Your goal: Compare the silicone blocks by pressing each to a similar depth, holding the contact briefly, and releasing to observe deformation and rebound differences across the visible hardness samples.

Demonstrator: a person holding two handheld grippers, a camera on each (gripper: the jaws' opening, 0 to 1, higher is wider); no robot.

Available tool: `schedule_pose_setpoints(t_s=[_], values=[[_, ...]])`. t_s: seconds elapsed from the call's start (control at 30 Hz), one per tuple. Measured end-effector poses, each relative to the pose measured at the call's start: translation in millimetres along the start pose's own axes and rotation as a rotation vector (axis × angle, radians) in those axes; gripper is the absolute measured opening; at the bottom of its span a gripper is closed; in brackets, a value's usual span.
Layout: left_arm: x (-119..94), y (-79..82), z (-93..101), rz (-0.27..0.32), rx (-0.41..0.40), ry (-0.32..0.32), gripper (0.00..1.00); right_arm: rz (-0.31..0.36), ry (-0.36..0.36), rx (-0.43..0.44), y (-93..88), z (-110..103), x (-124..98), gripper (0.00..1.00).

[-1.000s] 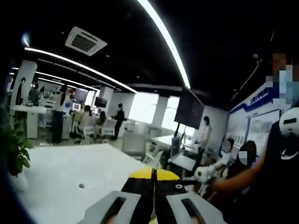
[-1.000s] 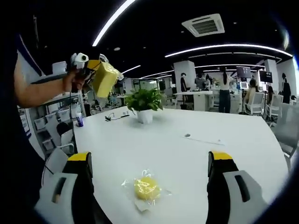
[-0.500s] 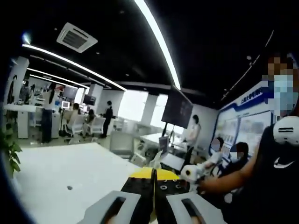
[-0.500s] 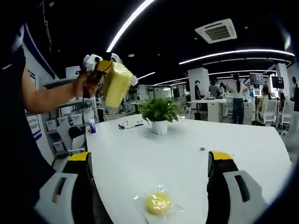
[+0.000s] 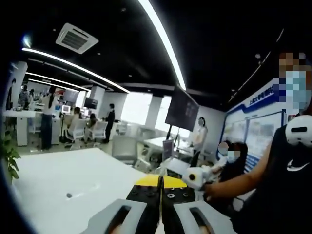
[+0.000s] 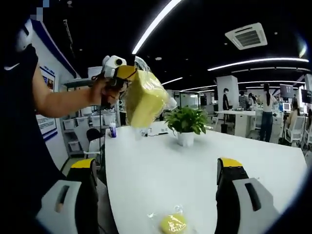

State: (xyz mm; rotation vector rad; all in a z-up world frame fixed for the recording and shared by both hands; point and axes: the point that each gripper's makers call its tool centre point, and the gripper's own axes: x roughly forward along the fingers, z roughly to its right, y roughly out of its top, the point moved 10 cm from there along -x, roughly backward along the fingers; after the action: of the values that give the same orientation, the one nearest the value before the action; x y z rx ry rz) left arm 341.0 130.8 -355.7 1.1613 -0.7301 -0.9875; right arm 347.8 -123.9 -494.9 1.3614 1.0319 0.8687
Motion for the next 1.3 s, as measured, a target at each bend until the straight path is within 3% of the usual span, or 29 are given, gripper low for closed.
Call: schedule_pose_setpoints(t_s=[0.07,0.17,0.27,0.37,0.4,0.5,0.8,1.3], values=[[1.5,0.0,3.4,0.006,-0.005,-0.015,0.00,0.011,0.012,0.006,2.1,-1.5,5.6,0.96],[2.1,1.4,5.0,0.009,-0.016,-0.037,0.00,0.026,0.066,0.000,9.6,-8.1,14.0,0.79],[3.0,1.4,7.5,0.017,-0.023,-0.048,0.00,0.063,0.108,0.042,17.7,-12.5,23.7,0.84],[3.4,-0.1,8.3,0.015,-0.030,-0.060,0.00,0.070,0.123,0.049,21.6,-12.2,28.8,0.77],[3.9,-1.5,9.2,0.014,-0.027,-0.060,0.00,0.084,0.154,0.075,24.4,-14.1,31.6,0.76],[4.0,-3.9,9.0,0.019,-0.056,-0.055,0.00,0.096,0.155,0.074,30.5,-13.4,36.3,0.75],[2.0,-7.3,10.4,0.015,-0.028,-0.064,0.00,0.153,0.222,0.146,38.3,-16.4,48.4,0.68],[3.2,-9.6,8.0,0.040,-0.071,-0.097,0.00,0.226,0.241,0.214,43.0,-17.6,54.2,0.54]])
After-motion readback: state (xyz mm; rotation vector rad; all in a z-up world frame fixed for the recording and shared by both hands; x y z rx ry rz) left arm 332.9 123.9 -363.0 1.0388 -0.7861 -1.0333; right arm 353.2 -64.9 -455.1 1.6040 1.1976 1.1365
